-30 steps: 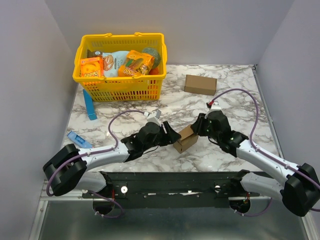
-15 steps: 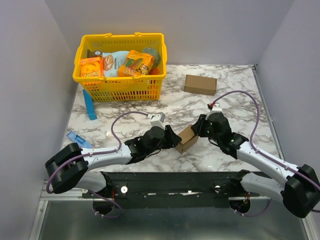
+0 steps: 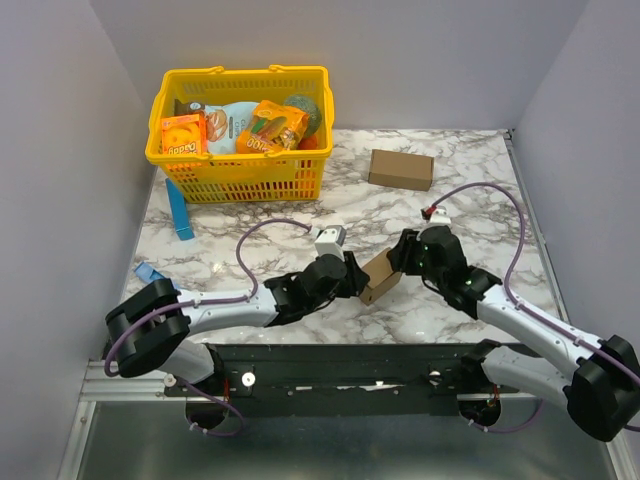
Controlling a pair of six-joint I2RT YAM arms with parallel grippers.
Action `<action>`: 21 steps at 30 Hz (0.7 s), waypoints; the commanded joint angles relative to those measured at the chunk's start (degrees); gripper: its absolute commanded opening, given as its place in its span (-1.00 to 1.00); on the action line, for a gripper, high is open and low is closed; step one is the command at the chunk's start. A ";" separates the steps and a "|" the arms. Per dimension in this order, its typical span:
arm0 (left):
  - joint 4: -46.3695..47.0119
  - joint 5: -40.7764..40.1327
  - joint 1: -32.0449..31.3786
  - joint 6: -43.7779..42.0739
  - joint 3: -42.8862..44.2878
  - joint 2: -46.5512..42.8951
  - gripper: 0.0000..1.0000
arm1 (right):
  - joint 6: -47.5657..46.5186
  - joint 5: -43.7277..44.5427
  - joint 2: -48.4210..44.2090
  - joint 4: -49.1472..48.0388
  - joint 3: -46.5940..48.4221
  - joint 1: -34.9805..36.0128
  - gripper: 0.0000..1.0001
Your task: Fold the paper box
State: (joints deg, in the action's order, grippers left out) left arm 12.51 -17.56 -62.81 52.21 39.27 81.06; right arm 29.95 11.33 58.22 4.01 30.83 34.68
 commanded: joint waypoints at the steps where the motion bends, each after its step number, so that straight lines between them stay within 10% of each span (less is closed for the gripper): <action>1: -14.01 -0.19 -1.35 -4.91 -2.00 5.60 -0.27 | -4.19 -1.57 1.02 13.90 2.47 -0.04 0.15; 6: -13.48 -1.33 -1.18 -11.05 -2.00 4.55 -0.33 | -7.63 -8.57 1.64 16.03 7.04 -3.03 0.34; 21: -13.66 6.13 6.02 -34.17 3.19 4.99 -0.40 | -6.58 -31.36 -2.14 15.94 5.39 -15.42 0.01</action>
State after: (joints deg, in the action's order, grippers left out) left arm 10.83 -12.69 -59.48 28.42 44.40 82.98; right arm 22.94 -10.59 58.26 18.96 37.54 23.16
